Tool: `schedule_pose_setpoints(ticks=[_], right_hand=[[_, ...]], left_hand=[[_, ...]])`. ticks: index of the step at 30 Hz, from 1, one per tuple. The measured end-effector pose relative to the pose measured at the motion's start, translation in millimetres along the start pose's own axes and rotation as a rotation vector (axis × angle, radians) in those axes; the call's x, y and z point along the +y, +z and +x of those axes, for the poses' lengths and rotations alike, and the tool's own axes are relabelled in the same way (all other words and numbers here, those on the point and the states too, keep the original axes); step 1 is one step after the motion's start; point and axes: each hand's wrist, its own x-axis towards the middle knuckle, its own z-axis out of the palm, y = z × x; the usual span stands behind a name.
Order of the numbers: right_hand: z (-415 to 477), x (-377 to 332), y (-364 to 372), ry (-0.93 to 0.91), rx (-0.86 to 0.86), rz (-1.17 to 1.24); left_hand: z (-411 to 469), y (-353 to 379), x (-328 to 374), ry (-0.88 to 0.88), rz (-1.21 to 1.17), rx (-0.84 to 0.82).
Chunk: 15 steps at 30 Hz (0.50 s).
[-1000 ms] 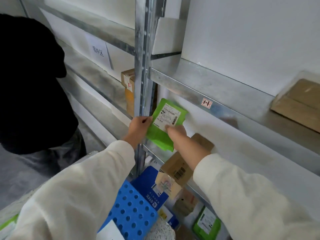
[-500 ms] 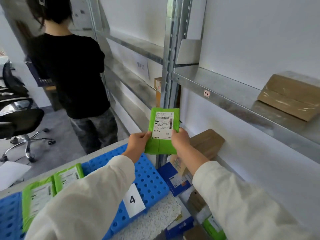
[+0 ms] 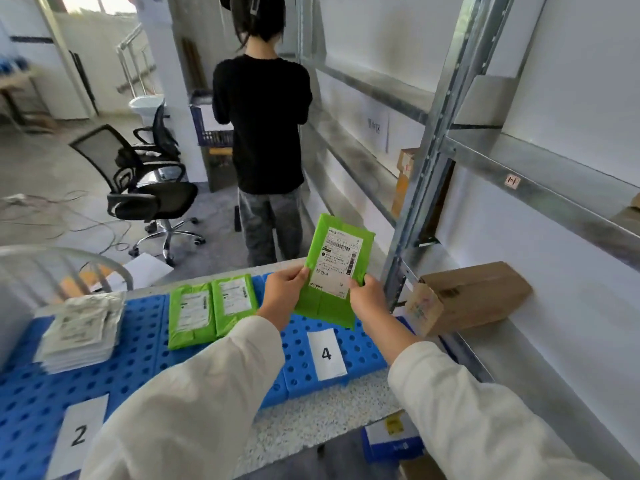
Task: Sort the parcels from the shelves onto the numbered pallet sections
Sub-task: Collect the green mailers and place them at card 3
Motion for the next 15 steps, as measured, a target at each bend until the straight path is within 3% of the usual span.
schedule_pose_setpoints(ticks=[15], right_hand=[[19, -60, 178, -0.038, -0.235, -0.122]], left_hand=[[53, -156, -50, -0.140, 0.022, 0.282]])
